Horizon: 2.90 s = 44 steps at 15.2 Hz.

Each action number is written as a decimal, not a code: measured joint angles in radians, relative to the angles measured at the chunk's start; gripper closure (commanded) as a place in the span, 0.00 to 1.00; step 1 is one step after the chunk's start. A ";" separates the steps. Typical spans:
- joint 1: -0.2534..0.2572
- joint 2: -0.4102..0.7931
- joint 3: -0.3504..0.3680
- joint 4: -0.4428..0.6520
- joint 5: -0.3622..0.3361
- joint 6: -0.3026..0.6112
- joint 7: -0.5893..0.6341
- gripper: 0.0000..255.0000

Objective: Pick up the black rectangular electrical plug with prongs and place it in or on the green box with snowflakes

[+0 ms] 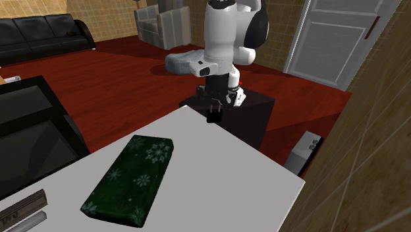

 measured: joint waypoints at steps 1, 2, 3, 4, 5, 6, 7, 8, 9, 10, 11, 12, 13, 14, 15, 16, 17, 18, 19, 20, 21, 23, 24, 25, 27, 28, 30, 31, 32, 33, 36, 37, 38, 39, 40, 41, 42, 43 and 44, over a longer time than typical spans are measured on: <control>-0.009 0.028 -0.008 0.032 -0.009 -0.005 -0.011 1.00; -0.018 0.061 -0.017 0.065 -0.019 -0.006 -0.024 1.00; -0.026 0.093 -0.024 0.101 -0.028 -0.010 -0.035 1.00; -0.034 0.118 -0.032 0.136 -0.035 -0.021 -0.046 1.00; -0.042 0.147 -0.039 0.167 -0.042 -0.023 -0.058 1.00; -0.052 0.184 -0.050 0.205 -0.051 -0.025 -0.074 1.00; -0.057 0.207 -0.055 0.238 -0.055 -0.036 -0.083 1.00; -0.063 0.230 -0.061 0.269 -0.059 -0.043 -0.093 1.00; -0.069 0.262 -0.067 0.312 -0.065 -0.056 -0.103 1.00; -0.073 0.299 -0.072 0.360 -0.072 -0.066 -0.112 1.00; -0.079 0.334 -0.078 0.406 -0.077 -0.078 -0.122 1.00; -0.084 0.369 -0.084 0.448 -0.082 -0.086 -0.132 1.00; -0.087 0.404 -0.088 0.497 -0.087 -0.100 -0.139 1.00; -0.092 0.426 -0.092 0.534 -0.089 -0.115 -0.150 1.00; -0.097 0.459 -0.098 0.581 -0.092 -0.128 -0.161 1.00; -0.100 0.499 -0.102 0.638 -0.096 -0.146 -0.169 1.00; -0.103 0.541 -0.107 0.702 -0.100 -0.168 -0.179 1.00; -0.106 0.579 -0.110 0.765 -0.103 -0.192 -0.188 1.00; -0.111 0.619 -0.115 0.825 -0.106 -0.212 -0.200 1.00; -0.115 0.667 -0.120 0.900 -0.109 -0.239 -0.213 1.00; -0.118 0.712 -0.124 0.975 -0.111 -0.270 -0.224 1.00; -0.118 0.836 -0.132 1.189 -0.117 -0.358 -0.246 1.00; -0.119 0.861 -0.134 1.220 -0.119 -0.366 -0.250 1.00; -0.119 0.876 -0.135 1.234 -0.119 -0.364 -0.251 1.00; -0.121 0.883 -0.136 1.221 -0.120 -0.344 -0.253 1.00; -0.120 0.887 -0.136 1.215 -0.120 -0.335 -0.252 1.00; -0.122 0.886 -0.136 1.188 -0.120 -0.309 -0.251 1.00; -0.122 0.889 -0.136 1.180 -0.121 -0.298 -0.251 1.00; -0.124 0.884 -0.136 1.157 -0.121 -0.280 -0.251 1.00; -0.126 0.884 -0.137 1.142 -0.121 -0.264 -0.252 1.00; -0.126 0.889 -0.137 1.111 -0.122 -0.229 -0.250 1.00; -0.127 0.891 -0.137 1.099 -0.122 -0.214 -0.250 1.00; -0.128 0.893 -0.138 1.092 -0.122 -0.206 -0.250 1.00; -0.127 0.894 -0.138 1.089 -0.123 -0.202 -0.249 1.00; -0.127 0.896 -0.138 1.089 -0.123 -0.200 -0.249 1.00; -0.127 0.897 -0.138 1.090 -0.123 -0.199 -0.249 1.00; -0.127 0.898 -0.138 1.090 -0.123 -0.199 -0.249 1.00; -0.127 0.898 -0.138 1.090 -0.123 -0.199 -0.249 1.00; -0.127 0.898 -0.138 1.090 -0.123 -0.199 -0.249 1.00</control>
